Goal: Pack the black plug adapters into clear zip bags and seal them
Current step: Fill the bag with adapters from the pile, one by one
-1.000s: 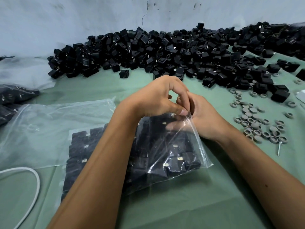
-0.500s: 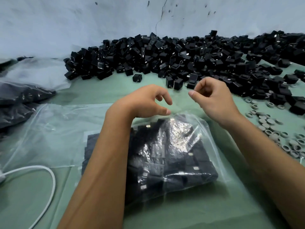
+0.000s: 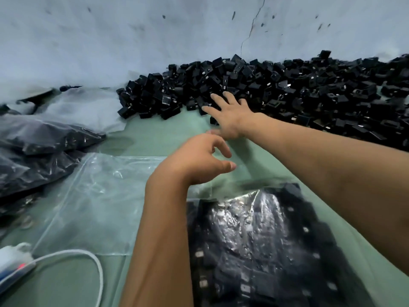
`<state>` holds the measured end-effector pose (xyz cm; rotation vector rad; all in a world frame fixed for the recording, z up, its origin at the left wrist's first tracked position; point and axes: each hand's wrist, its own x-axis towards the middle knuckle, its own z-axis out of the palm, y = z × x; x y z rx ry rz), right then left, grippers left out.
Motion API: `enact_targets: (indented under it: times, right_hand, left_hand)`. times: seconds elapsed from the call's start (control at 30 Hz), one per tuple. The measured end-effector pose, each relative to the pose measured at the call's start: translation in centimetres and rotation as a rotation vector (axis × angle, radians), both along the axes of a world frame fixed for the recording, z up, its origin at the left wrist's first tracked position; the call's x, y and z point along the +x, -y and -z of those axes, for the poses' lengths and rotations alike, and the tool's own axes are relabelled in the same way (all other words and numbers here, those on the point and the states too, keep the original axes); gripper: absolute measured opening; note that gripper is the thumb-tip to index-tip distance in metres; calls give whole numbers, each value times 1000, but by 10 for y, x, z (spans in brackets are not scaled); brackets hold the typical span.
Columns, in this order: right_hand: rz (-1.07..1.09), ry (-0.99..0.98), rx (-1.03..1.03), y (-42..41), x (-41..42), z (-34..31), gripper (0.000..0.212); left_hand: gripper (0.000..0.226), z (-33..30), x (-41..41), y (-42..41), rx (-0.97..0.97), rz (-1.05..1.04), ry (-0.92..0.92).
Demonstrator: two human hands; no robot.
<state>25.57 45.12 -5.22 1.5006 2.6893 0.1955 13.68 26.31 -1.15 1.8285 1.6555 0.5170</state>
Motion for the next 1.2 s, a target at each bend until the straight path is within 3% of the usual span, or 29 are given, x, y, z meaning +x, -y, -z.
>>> enact_targets:
  times: [0.17, 0.27, 0.37, 0.53, 0.67, 0.77, 0.87, 0.97, 1.07, 1.2]
  right_hand:
    - [69, -202, -84, -31, -16, 4, 91]
    - [121, -320, -16, -53, 1, 0, 88]
    - [196, -335, 69, -79, 22, -4, 86]
    - [161, -319, 249, -119, 30, -13, 90]
    - [187, -335, 164, -158, 22, -28, 93]
    - [229, -307, 23, -184, 11, -37, 86]
    - [224, -302, 6, -198, 6, -42, 71]
    - [178, -264, -11, -191, 10, -40, 57]
    - [116, -297, -57, -165, 19, -33, 56]
    - [59, -351, -68, -111, 37, -29, 53]
  left_hand:
    - [16, -5, -5, -2, 54, -77, -31]
    - [9, -19, -7, -27, 46, -161, -11]
    - [14, -25, -16, -80, 142, -302, -111]
    - [52, -16, -36, -182, 235, -497, -345]
    - [74, -5, -39, -256, 212, -409, -379]
    - [76, 9, -40, -298, 141, -372, -325]
    - [74, 29, -39, -319, 130, -358, -368]
    - [68, 41, -34, -316, 183, -345, -300]
    - [63, 49, -33, -292, 162, -321, -176]
    - [63, 54, -24, -250, 141, -280, -151]
